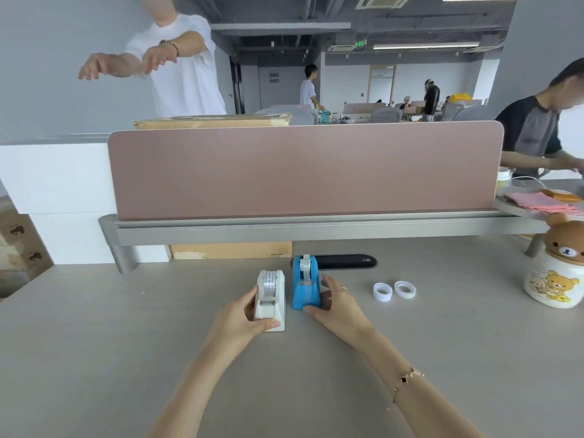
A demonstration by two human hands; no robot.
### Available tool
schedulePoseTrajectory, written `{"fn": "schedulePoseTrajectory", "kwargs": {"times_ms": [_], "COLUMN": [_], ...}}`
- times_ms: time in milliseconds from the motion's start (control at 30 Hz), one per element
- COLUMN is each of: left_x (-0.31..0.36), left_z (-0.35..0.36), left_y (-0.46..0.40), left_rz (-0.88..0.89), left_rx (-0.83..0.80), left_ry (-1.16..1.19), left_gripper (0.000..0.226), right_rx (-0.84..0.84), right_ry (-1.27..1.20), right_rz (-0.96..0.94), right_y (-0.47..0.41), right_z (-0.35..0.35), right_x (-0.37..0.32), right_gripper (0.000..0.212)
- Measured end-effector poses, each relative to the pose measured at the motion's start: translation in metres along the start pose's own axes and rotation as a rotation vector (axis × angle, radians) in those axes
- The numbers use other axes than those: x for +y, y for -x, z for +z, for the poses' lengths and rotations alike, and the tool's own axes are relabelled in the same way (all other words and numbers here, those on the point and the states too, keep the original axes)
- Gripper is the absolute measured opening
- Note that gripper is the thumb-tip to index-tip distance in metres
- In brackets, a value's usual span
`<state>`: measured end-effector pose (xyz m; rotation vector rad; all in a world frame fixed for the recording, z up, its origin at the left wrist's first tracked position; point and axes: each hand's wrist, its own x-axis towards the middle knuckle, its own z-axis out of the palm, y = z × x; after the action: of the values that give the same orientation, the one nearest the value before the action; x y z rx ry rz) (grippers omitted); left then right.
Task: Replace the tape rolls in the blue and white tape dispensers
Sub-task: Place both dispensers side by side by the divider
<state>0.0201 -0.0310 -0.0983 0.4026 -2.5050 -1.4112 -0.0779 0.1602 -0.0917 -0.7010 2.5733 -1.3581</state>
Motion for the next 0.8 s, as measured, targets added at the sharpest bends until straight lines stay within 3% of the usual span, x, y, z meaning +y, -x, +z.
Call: {"fn": "schedulePoseTrajectory", "kwargs": {"times_ms": [300, 800], "left_x": [0.001, -0.002], "left_z": [0.007, 0.015], "left_y": [-0.032, -0.035], "left_rz": [0.042, 0.066], "left_rx": [0.025, 0.080], "left_ry": [0.023, 0.046], "left_gripper": [0.078, 0.078], "right_rx": [0.052, 0.056], "right_ry": [-0.002, -0.009], "right_rz": [-0.068, -0.027], "right_y": [-0.015, -0.018], "right_z": [0.009, 0.010], "right_x": [0.012, 0.016], "right_gripper": [0.065, 0.076]}}
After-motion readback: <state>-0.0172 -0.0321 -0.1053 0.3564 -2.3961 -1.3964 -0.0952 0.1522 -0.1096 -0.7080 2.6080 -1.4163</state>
